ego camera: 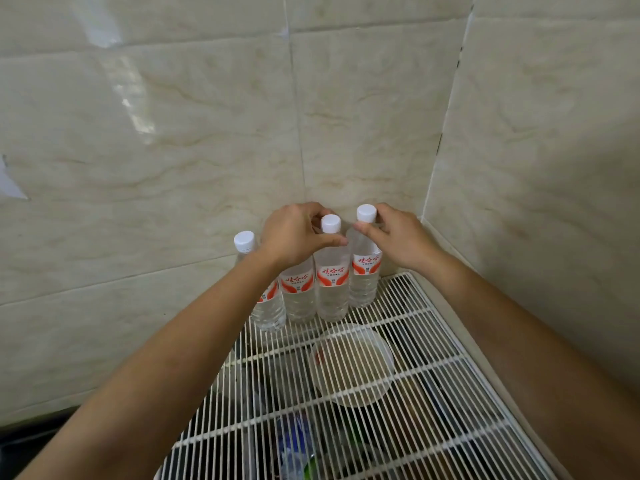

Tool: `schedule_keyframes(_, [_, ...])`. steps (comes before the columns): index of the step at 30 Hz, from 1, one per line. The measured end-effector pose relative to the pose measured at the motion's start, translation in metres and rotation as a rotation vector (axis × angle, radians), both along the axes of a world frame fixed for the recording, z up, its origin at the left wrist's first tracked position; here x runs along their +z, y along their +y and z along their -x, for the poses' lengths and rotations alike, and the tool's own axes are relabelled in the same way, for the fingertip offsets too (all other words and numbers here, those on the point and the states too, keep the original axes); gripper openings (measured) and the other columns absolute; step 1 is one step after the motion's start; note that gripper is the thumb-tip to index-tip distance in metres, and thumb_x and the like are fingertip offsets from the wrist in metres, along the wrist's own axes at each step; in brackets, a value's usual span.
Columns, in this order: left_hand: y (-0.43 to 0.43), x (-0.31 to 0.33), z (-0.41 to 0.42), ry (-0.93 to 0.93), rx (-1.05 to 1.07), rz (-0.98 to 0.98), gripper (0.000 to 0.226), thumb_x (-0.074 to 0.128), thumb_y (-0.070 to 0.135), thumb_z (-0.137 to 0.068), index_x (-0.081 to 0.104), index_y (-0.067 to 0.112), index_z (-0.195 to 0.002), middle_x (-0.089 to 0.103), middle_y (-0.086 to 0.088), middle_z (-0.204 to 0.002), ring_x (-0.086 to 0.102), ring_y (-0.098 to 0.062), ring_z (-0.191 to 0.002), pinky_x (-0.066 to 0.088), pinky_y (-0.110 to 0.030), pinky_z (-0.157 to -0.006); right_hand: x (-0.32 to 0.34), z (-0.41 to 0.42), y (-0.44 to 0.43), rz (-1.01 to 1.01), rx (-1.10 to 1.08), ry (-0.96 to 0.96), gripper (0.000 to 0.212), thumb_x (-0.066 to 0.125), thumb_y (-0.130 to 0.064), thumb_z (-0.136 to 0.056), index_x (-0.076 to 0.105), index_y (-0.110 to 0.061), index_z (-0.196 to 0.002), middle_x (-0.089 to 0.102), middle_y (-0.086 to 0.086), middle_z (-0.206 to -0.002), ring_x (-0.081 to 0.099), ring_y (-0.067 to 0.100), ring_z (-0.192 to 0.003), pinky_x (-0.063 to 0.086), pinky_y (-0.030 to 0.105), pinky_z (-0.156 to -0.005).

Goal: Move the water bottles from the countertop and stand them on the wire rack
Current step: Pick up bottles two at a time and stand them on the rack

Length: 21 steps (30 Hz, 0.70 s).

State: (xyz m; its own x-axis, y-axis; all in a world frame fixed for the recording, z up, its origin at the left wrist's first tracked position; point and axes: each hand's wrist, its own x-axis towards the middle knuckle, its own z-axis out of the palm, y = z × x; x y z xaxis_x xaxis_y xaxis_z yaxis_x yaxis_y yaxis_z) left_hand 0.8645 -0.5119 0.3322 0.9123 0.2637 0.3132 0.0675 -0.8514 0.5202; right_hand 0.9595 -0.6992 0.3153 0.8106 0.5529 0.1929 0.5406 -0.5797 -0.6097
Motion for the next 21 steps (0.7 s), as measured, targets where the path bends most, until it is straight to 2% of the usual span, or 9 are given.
schedule_keyframes(3, [-0.003, 0.001, 0.001, 0.002, 0.010, -0.090, 0.052, 0.083, 0.058, -0.072, 0.071, 0.026, -0.111, 0.075, 0.008, -0.099, 0.069, -0.012, -0.089, 0.056, -0.033, -0.075, 0.000, -0.002, -0.004, 0.014, 0.020, -0.008, 0.048, 0.054, -0.052, -0.100, 0.056, -0.016, -0.132, 0.069, 0.006, -0.124, 0.065, 0.025, -0.112, 0.054, 0.045, -0.091])
schedule_keyframes(7, [0.007, -0.002, 0.006, -0.014, 0.077, -0.072, 0.054, 0.083, 0.059, -0.070, 0.071, 0.024, -0.110, 0.076, 0.006, -0.097, 0.069, -0.015, -0.089, 0.057, -0.041, -0.079, -0.005, -0.002, -0.009, 0.006, -0.008, -0.010, 0.047, 0.050, -0.052, -0.102, 0.056, -0.016, -0.133, 0.071, 0.007, -0.120, 0.067, 0.026, -0.108, 0.056, 0.047, -0.090])
schedule_keyframes(11, [0.005, -0.004, 0.010, -0.016, 0.061, -0.106, 0.054, 0.083, 0.059, -0.071, 0.070, 0.022, -0.110, 0.075, 0.005, -0.095, 0.069, -0.016, -0.087, 0.057, -0.042, -0.079, -0.010, 0.008, -0.006, -0.036, -0.013, -0.022, 0.048, 0.053, -0.054, -0.100, 0.058, -0.020, -0.134, 0.072, 0.003, -0.123, 0.067, 0.024, -0.110, 0.054, 0.041, -0.086])
schedule_keyframes(13, [0.001, -0.003, 0.010, -0.003, 0.042, -0.150, 0.053, 0.081, 0.059, -0.073, 0.068, 0.023, -0.109, 0.075, 0.005, -0.095, 0.068, -0.016, -0.087, 0.057, -0.042, -0.078, -0.014, 0.014, 0.001, 0.000, -0.025, -0.068, 0.049, 0.049, -0.055, -0.102, 0.055, -0.022, -0.137, 0.071, 0.003, -0.121, 0.066, 0.025, -0.108, 0.047, 0.035, -0.077])
schedule_keyframes(15, [0.001, 0.000, 0.011, 0.033, 0.024, -0.192, 0.054, 0.078, 0.060, -0.077, 0.067, 0.022, -0.114, 0.075, 0.003, -0.100, 0.068, -0.019, -0.091, 0.057, -0.041, -0.080, -0.018, 0.020, 0.006, 0.015, -0.063, -0.092, 0.049, 0.046, -0.054, -0.103, 0.051, -0.022, -0.140, 0.069, 0.004, -0.122, 0.064, 0.026, -0.108, 0.039, 0.032, -0.074])
schedule_keyframes(17, [0.004, 0.006, 0.016, 0.032, -0.018, -0.138, 0.059, 0.077, 0.056, -0.080, 0.066, 0.018, -0.124, 0.074, -0.001, -0.113, 0.069, -0.020, -0.103, 0.056, -0.040, -0.089, -0.019, 0.024, 0.004, -0.062, -0.047, -0.043, 0.055, 0.049, -0.053, -0.102, 0.046, -0.022, -0.148, 0.063, 0.003, -0.138, 0.060, 0.025, -0.123, 0.044, 0.033, -0.085])
schedule_keyframes(18, [0.005, 0.011, 0.021, -0.018, -0.026, -0.057, 0.060, 0.076, 0.052, -0.083, 0.064, 0.015, -0.129, 0.073, -0.003, -0.120, 0.068, -0.020, -0.109, 0.055, -0.037, -0.095, -0.017, 0.027, 0.001, -0.102, -0.041, -0.022, 0.061, 0.052, -0.053, -0.101, 0.039, -0.023, -0.153, 0.055, 0.004, -0.150, 0.053, 0.025, -0.135, 0.046, 0.036, -0.098])
schedule_keyframes(19, [0.007, 0.017, 0.028, -0.099, -0.014, 0.023, 0.058, 0.074, 0.048, -0.087, 0.063, 0.013, -0.132, 0.072, -0.004, -0.124, 0.067, -0.018, -0.113, 0.054, -0.036, -0.099, -0.015, 0.031, -0.003, -0.127, -0.051, -0.024, 0.067, 0.052, -0.052, -0.102, 0.032, -0.022, -0.158, 0.044, 0.004, -0.159, 0.044, 0.025, -0.144, 0.041, 0.041, -0.110])
schedule_keyframes(21, [0.011, 0.032, 0.047, -0.296, 0.048, 0.043, 0.050, 0.065, 0.044, -0.096, 0.062, 0.012, -0.134, 0.071, -0.004, -0.127, 0.065, -0.017, -0.115, 0.052, -0.034, -0.100, -0.007, 0.038, -0.011, -0.159, -0.099, -0.107, 0.069, 0.048, -0.051, -0.104, 0.025, -0.019, -0.160, 0.030, 0.005, -0.167, 0.030, 0.025, -0.152, 0.029, 0.043, -0.120])
